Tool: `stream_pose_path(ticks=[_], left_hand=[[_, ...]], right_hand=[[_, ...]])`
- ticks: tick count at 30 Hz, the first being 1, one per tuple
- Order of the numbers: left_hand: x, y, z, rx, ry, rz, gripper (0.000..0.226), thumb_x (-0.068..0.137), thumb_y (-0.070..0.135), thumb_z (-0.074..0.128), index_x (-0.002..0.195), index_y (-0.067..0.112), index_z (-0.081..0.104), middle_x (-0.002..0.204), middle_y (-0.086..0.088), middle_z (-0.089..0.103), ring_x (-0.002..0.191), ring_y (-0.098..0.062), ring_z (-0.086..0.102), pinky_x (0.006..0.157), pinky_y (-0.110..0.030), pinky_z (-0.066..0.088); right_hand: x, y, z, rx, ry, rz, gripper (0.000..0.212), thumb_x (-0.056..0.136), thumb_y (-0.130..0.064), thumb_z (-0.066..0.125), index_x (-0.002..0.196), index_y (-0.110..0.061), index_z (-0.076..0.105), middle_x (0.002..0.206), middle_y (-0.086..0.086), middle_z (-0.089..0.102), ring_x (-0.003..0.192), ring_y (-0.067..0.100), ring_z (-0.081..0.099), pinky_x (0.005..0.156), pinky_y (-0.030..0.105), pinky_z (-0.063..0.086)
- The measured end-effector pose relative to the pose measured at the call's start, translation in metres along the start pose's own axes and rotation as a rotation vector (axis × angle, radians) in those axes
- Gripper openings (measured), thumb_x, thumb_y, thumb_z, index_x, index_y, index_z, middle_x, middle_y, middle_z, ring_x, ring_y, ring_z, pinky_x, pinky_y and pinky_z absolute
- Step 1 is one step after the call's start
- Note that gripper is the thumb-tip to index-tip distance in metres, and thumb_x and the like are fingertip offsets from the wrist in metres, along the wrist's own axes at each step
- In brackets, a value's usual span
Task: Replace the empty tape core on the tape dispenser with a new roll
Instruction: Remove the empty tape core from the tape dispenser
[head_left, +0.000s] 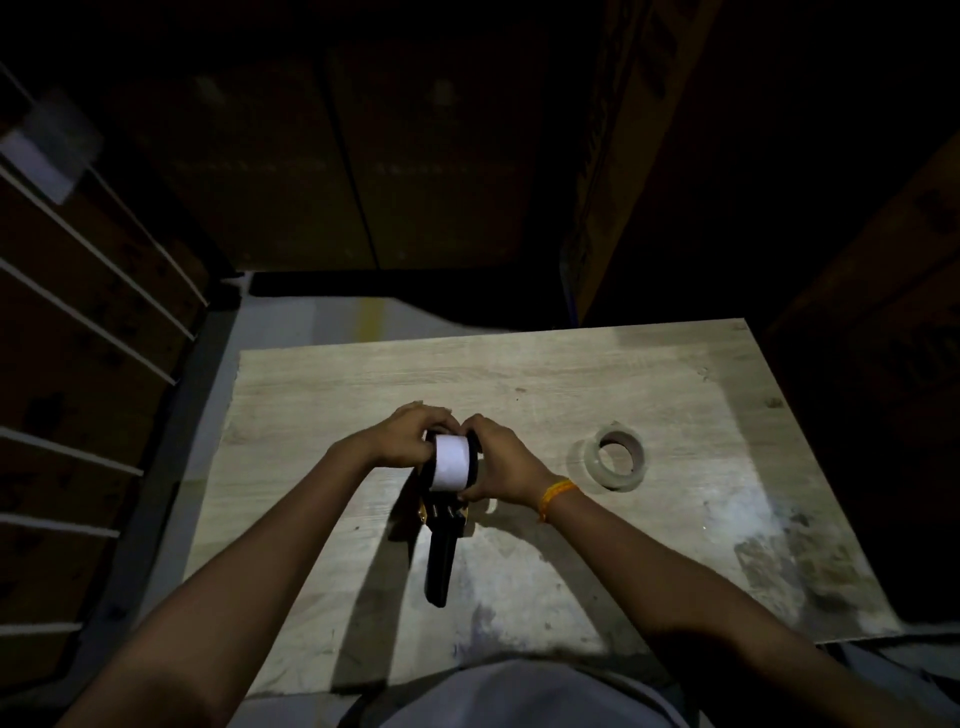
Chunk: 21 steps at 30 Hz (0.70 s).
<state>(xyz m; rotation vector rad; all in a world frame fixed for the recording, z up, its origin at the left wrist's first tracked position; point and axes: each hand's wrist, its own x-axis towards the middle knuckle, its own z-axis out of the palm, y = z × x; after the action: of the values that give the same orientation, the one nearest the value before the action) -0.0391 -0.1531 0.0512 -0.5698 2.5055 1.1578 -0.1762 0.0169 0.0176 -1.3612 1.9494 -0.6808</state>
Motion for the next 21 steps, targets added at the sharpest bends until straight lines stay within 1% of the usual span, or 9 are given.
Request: stream_pose_path(ticks=[2, 3, 5, 6, 7, 9, 14, 18, 21], left_hand=[[-0.007, 0.011, -0.002, -0.021, -0.041, -0.054, 0.063, 0.077, 0.023, 0.066, 0.139, 0.022, 0.062, 0.138, 0.003, 0.061, 0.132, -0.018, 0.052, 0.113, -0.041, 0.042], [-0.008, 0.015, -0.001, 0.007, -0.057, -0.065, 0.069, 0.075, 0.036, 0.069, 0.143, 0.022, 0.058, 0.138, 0.001, 0.058, 0.130, -0.019, 0.052, 0.109, -0.041, 0.047], [-0.008, 0.019, 0.007, 0.064, -0.057, -0.084, 0.080, 0.069, 0.061, 0.076, 0.138, 0.026, 0.058, 0.131, 0.000, 0.058, 0.121, -0.019, 0.056, 0.102, -0.042, 0.053], [-0.007, 0.019, 0.012, 0.069, -0.033, -0.091, 0.081, 0.065, 0.068, 0.080, 0.132, 0.027, 0.061, 0.125, 0.002, 0.061, 0.113, -0.018, 0.060, 0.097, -0.041, 0.056], [-0.006, 0.019, 0.016, 0.064, -0.001, -0.096, 0.080, 0.062, 0.070, 0.084, 0.127, 0.027, 0.063, 0.119, 0.004, 0.064, 0.106, -0.016, 0.063, 0.093, -0.041, 0.058], [-0.004, 0.017, 0.022, 0.023, 0.046, -0.102, 0.079, 0.059, 0.066, 0.089, 0.122, 0.026, 0.064, 0.114, 0.007, 0.068, 0.101, -0.014, 0.066, 0.091, -0.041, 0.059], [-0.007, 0.017, 0.031, -0.096, 0.028, -0.093, 0.079, 0.062, 0.050, 0.094, 0.129, 0.024, 0.062, 0.122, 0.006, 0.067, 0.111, -0.017, 0.066, 0.097, -0.041, 0.058], [-0.008, 0.017, 0.043, -0.167, 0.057, -0.092, 0.071, 0.067, 0.034, 0.094, 0.130, 0.026, 0.061, 0.120, 0.007, 0.067, 0.111, -0.017, 0.066, 0.095, -0.036, 0.057], [-0.008, 0.019, 0.049, -0.177, 0.061, -0.092, 0.073, 0.069, 0.030, 0.093, 0.133, 0.024, 0.060, 0.119, 0.008, 0.066, 0.108, -0.016, 0.066, 0.090, -0.030, 0.055]], right_hand=[[-0.001, -0.002, -0.002, -0.018, 0.002, -0.011, 0.077, 0.053, -0.028, 0.099, 0.115, -0.014, 0.055, 0.112, 0.006, 0.063, 0.097, 0.025, 0.062, 0.077, 0.045, 0.055], [-0.001, -0.004, -0.004, -0.023, 0.005, -0.020, 0.076, 0.052, -0.027, 0.099, 0.114, -0.013, 0.055, 0.112, 0.007, 0.063, 0.097, 0.026, 0.062, 0.077, 0.044, 0.055], [-0.002, -0.006, -0.005, -0.036, 0.014, -0.033, 0.075, 0.052, -0.024, 0.098, 0.112, -0.012, 0.056, 0.111, 0.007, 0.063, 0.094, 0.025, 0.061, 0.077, 0.042, 0.054], [-0.003, -0.008, -0.005, -0.049, 0.016, -0.046, 0.074, 0.052, -0.022, 0.097, 0.112, -0.011, 0.056, 0.110, 0.008, 0.062, 0.092, 0.024, 0.060, 0.075, 0.041, 0.054], [-0.004, -0.009, -0.006, -0.066, 0.016, -0.059, 0.075, 0.051, -0.021, 0.097, 0.113, -0.011, 0.056, 0.111, 0.008, 0.062, 0.091, 0.024, 0.059, 0.074, 0.039, 0.053], [-0.004, -0.010, -0.007, -0.102, 0.011, -0.075, 0.075, 0.051, -0.020, 0.095, 0.114, -0.011, 0.056, 0.113, 0.009, 0.062, 0.092, 0.025, 0.061, 0.075, 0.038, 0.054], [-0.007, -0.003, -0.012, -0.145, -0.002, -0.097, 0.075, 0.048, -0.028, 0.094, 0.111, -0.018, 0.055, 0.110, 0.004, 0.060, 0.090, 0.023, 0.061, 0.076, 0.044, 0.058], [-0.009, 0.001, -0.016, -0.142, -0.015, -0.106, 0.074, 0.046, -0.027, 0.095, 0.108, -0.018, 0.057, 0.110, 0.004, 0.063, 0.092, 0.023, 0.063, 0.077, 0.044, 0.058], [-0.012, 0.001, -0.019, -0.180, -0.021, -0.137, 0.069, 0.046, -0.027, 0.096, 0.100, -0.019, 0.053, 0.103, 0.002, 0.060, 0.085, 0.021, 0.058, 0.072, 0.043, 0.056]])
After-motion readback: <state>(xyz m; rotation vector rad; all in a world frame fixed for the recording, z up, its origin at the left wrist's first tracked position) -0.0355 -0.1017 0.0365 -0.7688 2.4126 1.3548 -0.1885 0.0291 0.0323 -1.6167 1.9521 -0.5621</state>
